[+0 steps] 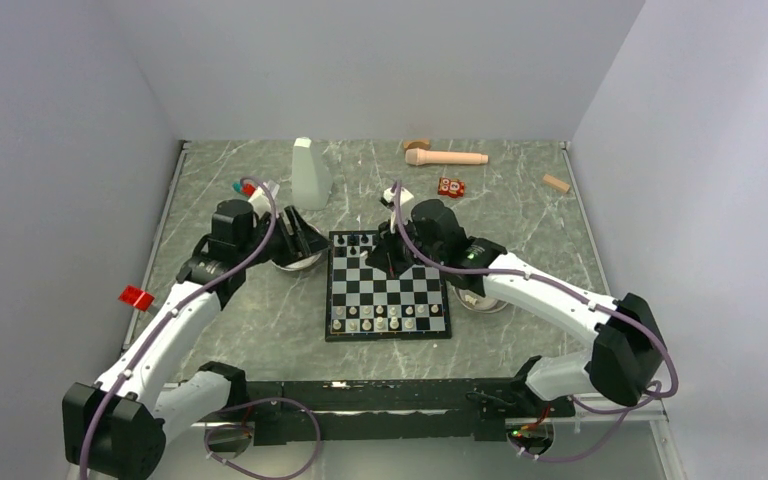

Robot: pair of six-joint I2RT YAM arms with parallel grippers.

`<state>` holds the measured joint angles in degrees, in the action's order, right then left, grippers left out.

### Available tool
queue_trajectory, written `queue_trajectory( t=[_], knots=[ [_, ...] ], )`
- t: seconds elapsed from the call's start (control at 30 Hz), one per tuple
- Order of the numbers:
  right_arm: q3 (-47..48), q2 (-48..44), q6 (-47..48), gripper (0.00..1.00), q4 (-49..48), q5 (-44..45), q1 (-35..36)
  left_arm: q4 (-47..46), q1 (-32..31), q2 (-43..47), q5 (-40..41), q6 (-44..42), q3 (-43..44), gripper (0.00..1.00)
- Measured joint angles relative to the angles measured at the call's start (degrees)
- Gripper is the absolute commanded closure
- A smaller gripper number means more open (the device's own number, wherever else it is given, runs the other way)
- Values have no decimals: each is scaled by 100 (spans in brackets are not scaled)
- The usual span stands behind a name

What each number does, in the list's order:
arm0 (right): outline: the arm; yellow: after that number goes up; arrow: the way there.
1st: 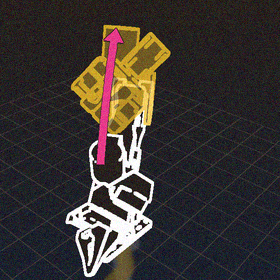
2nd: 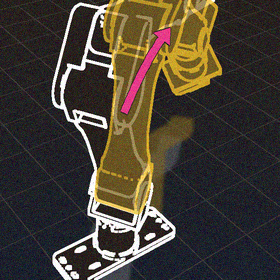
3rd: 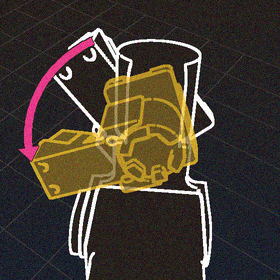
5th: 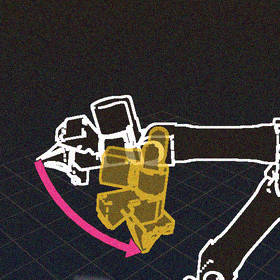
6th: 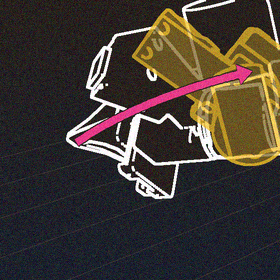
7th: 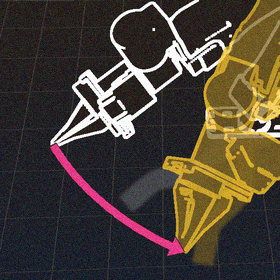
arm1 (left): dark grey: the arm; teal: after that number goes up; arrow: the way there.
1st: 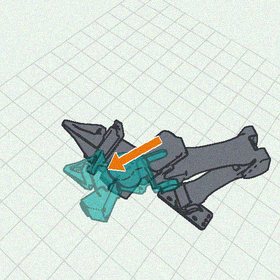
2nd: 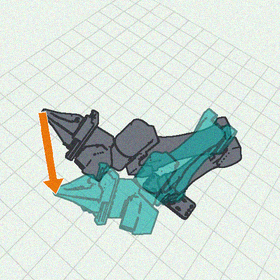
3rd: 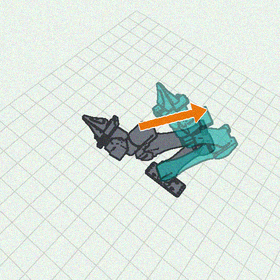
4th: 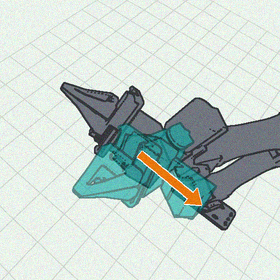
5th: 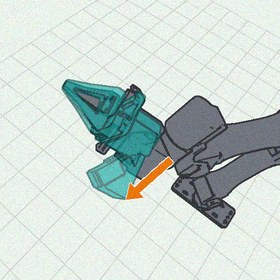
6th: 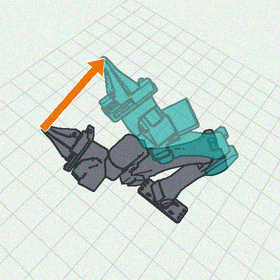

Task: Set up the chess pieces on the board

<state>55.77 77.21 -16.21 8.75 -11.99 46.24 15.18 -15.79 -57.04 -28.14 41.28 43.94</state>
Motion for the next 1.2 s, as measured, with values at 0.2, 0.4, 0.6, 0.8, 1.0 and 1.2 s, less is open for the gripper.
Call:
queue_trajectory(
  t=[0.2,0.4,0.6,0.8,1.0,1.2],
  knots=[
    [164,-39,-450,100,-199,-531,0,-118,-374,-205,426,334,295,35],
    [361,-37,-680,100,-286,-820,26,-197,-667,-363,706,507,474,35],
    [470,7,-774,100,-330,-942,46,-210,-896,-435,909,671,483,36],
    [531,151,-828,100,-389,-957,59,-254,-1045,-490,1025,861,501,37],
    [573,258,-874,100,-420,-940,70,-306,-1141,-507,1117,960,579,40],
    [634,284,-960,100,-496,-868,70,-376,-1261,-507,1156,1054,581,44]
  ],
)
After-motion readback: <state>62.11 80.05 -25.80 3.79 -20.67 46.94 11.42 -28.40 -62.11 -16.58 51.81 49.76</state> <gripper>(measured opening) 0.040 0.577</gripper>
